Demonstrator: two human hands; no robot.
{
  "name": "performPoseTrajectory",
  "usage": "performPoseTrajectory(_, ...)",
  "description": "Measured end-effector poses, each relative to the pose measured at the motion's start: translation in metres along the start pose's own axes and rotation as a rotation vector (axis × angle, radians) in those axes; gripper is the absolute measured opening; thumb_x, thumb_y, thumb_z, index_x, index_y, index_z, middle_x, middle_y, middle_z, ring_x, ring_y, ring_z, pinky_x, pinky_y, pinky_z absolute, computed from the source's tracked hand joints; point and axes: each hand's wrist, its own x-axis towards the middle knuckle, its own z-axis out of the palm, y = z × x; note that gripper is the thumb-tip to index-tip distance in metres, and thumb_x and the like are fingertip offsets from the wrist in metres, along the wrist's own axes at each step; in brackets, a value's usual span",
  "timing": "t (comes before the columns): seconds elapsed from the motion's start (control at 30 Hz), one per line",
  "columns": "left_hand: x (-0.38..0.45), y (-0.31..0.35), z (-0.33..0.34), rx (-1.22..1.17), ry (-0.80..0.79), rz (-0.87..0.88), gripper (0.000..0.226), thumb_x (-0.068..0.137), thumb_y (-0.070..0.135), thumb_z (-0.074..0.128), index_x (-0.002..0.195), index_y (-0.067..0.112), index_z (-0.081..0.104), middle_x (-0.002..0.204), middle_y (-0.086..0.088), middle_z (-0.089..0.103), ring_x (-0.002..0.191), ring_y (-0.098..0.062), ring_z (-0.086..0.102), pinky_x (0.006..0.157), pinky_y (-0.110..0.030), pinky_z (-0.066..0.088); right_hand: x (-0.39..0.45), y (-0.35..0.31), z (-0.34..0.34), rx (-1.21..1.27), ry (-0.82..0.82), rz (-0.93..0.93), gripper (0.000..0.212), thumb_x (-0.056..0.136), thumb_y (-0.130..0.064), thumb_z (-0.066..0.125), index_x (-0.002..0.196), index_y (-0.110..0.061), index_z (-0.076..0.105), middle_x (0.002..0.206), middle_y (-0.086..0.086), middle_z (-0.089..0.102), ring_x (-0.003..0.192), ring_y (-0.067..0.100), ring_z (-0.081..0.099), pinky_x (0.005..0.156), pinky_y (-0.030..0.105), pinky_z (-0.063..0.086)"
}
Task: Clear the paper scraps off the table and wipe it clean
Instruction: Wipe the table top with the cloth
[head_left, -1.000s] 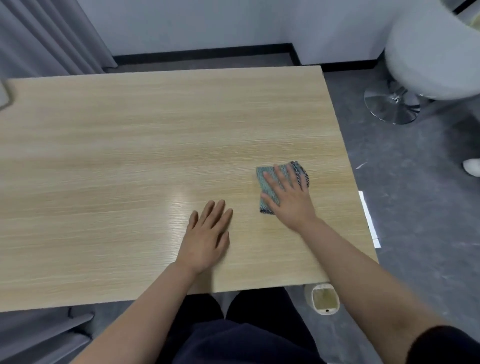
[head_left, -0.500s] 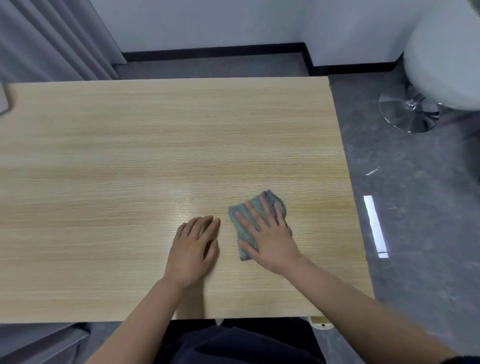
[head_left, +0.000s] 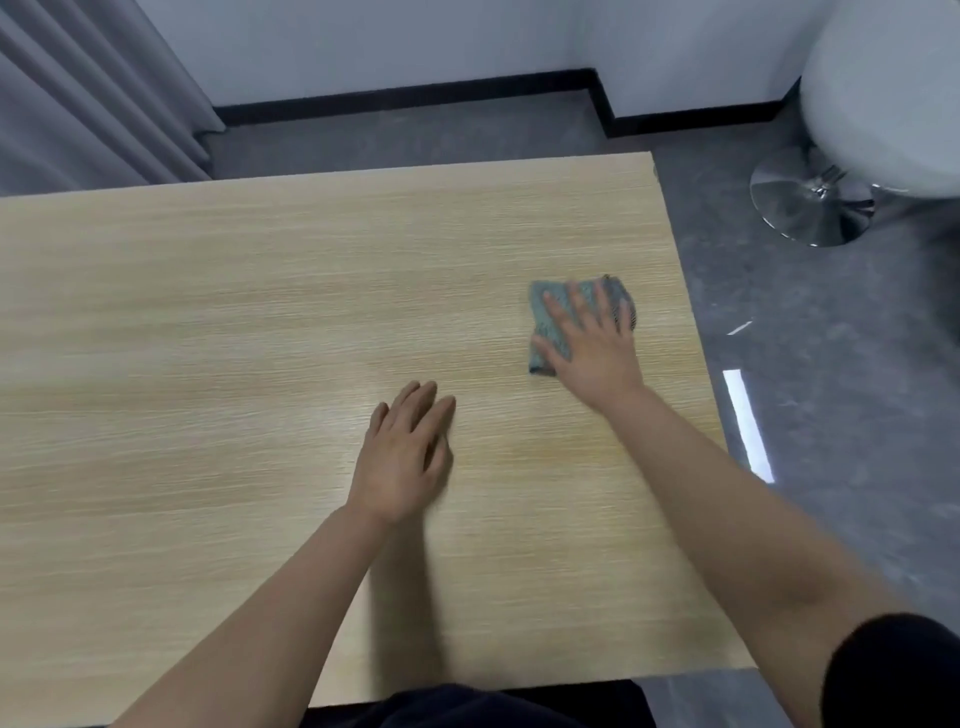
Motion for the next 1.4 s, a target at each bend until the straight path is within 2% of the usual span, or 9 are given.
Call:
performPoseTrajectory(0.13,0.013,-0.007,-0.002,-0.005,0.004,0.013,0.052,0.089,0.036,0.031,0.135,0.02,0.05,0.144,-0.005,0.044,0.138,-0.024,0.032,0.108,-0.051,0.029,0.008,-0.012,-0.001,-0.009,0.017,0.124,0.062,0.095,-0.059,0.011,0.149,-0.034,-0.005,0.159,0.0,-0.01,0.144,0.029,-0.017,0.112,0.049,-0.017)
performPoseTrajectory(0.27,0.025,-0.014,-0.003,0.019,0.044,0.052,0.049,0.09,0.033,0.035,0.133,0.018,0.051,0.141,-0.005,0.047,0.131,-0.022,0.037,0.107,-0.05,0.032,-0.036,-0.06,0.017,-0.042,-0.006,-0.145,0.062,0.095,-0.059,0.009,0.149,-0.032,-0.004,0.159,0.0,-0.008,0.143,0.029,-0.019,0.111,0.049,-0.021)
performPoseTrajectory(0.37,0.032,-0.019,-0.004,0.015,0.074,0.067,0.046,0.092,0.031,0.035,0.132,0.016,0.052,0.14,-0.004,0.048,0.133,-0.022,0.037,0.11,-0.046,0.026,-0.06,-0.076,0.028,-0.048,-0.009,-0.302,0.062,0.095,-0.061,0.014,0.15,-0.033,0.007,0.159,0.0,0.003,0.145,0.028,-0.011,0.114,0.051,-0.011)
performPoseTrajectory(0.5,0.044,-0.023,-0.005,0.015,0.082,0.087,0.047,0.091,0.032,0.035,0.131,0.014,0.052,0.14,-0.005,0.048,0.135,-0.021,0.035,0.111,-0.046,0.025,-0.043,-0.053,0.022,-0.058,-0.039,-0.383,0.061,0.094,-0.064,0.013,0.148,-0.04,-0.003,0.157,-0.007,-0.008,0.144,0.019,-0.02,0.115,0.045,-0.015)
performPoseTrajectory(0.8,0.065,-0.026,-0.009,0.059,0.055,0.152,0.051,0.089,0.035,0.037,0.135,0.019,0.05,0.143,-0.006,0.046,0.137,-0.023,0.032,0.111,-0.049,0.025,0.055,0.002,-0.008,-0.01,0.061,0.05,0.061,0.094,-0.062,0.008,0.149,-0.037,0.001,0.16,-0.005,-0.003,0.146,0.021,-0.011,0.116,0.044,-0.01)
performPoseTrajectory(0.93,0.078,-0.029,-0.014,0.035,0.075,0.105,0.053,0.09,0.039,0.033,0.138,0.021,0.046,0.147,-0.004,0.041,0.141,-0.022,0.027,0.112,-0.048,0.021,0.053,-0.016,-0.008,0.025,0.071,0.194,0.059,0.096,-0.056,0.008,0.15,-0.034,0.0,0.16,-0.001,-0.004,0.145,0.028,-0.011,0.114,0.048,-0.013)
performPoseTrajectory(1.13,0.096,-0.03,-0.013,0.041,0.056,0.054,0.06,0.09,0.042,0.023,0.144,0.02,0.038,0.154,-0.002,0.029,0.145,-0.019,0.015,0.115,-0.045,0.009,-0.018,-0.066,0.019,-0.033,0.038,-0.142,0.062,0.095,-0.059,0.01,0.15,-0.031,0.01,0.159,0.0,0.005,0.146,0.028,-0.005,0.115,0.052,-0.005)
performPoseTrajectory(1.3,0.113,-0.038,-0.016,0.081,0.036,0.011,0.061,0.091,0.045,0.018,0.148,0.026,0.025,0.158,0.004,0.014,0.146,-0.014,0.002,0.116,-0.041,0.001,-0.005,-0.05,0.015,-0.05,0.012,-0.251,0.059,0.094,-0.063,0.008,0.147,-0.039,-0.003,0.156,-0.01,-0.008,0.144,0.018,-0.016,0.116,0.045,-0.012)
performPoseTrajectory(1.4,0.115,-0.04,-0.015,0.078,0.029,0.007,0.062,0.091,0.046,0.017,0.149,0.028,0.02,0.158,0.007,0.008,0.145,-0.011,-0.004,0.116,-0.04,-0.003,0.019,-0.044,0.006,-0.053,0.024,-0.21,0.059,0.093,-0.063,0.006,0.146,-0.04,-0.006,0.154,-0.012,-0.012,0.143,0.014,-0.019,0.115,0.041,-0.016)
